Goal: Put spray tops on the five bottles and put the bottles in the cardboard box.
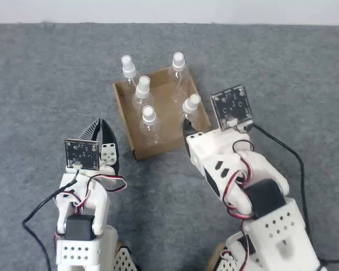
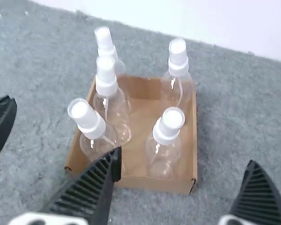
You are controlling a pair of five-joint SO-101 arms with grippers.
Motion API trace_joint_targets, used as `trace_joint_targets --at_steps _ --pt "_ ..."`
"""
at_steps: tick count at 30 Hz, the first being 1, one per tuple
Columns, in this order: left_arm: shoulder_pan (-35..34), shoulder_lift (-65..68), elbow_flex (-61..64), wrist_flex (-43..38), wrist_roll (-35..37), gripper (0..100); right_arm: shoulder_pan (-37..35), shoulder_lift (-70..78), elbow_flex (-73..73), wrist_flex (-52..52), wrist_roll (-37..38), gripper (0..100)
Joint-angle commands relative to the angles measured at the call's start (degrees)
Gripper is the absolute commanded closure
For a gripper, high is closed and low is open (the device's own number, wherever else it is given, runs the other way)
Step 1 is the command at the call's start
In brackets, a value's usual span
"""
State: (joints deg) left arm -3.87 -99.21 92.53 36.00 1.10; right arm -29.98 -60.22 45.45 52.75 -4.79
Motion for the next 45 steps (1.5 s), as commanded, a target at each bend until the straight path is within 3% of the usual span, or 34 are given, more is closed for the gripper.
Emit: trace_joint_targets --at_steps 1,5,14,21,31,38,45 --pt "-0.2 -1.0 -0.3 -1.8 -0.5 99 0.1 -4.0 -0.7 0.1 0.0 75.5" --pt "-0.2 -1.0 -0.3 -1.8 -0.5 99 0.1 -6.0 -0.7 0.6 0.0 80.7" --pt "-0.2 -1.0 -0.3 -1.8 -0.5 99 4.0 -11.5 0.1 0.7 0.0 81.3" --pt "-0.3 -1.0 -0.3 -1.8 -0.5 99 5.1 -15.8 0.0 0.7 4.0 93.2" --pt "-0.3 -1.0 -0.3 -1.7 -0.5 99 5.4 -24.3 0.1 5.0 4.5 93.9" --pt "-0.3 -1.0 -0.3 -1.6 -0.5 99 14.2 -29.1 0.3 6.9 4.5 93.6" --pt "-0.3 -1.0 -0.3 -1.6 -0.5 99 15.5 -35.6 6.6 6.9 4.5 93.6"
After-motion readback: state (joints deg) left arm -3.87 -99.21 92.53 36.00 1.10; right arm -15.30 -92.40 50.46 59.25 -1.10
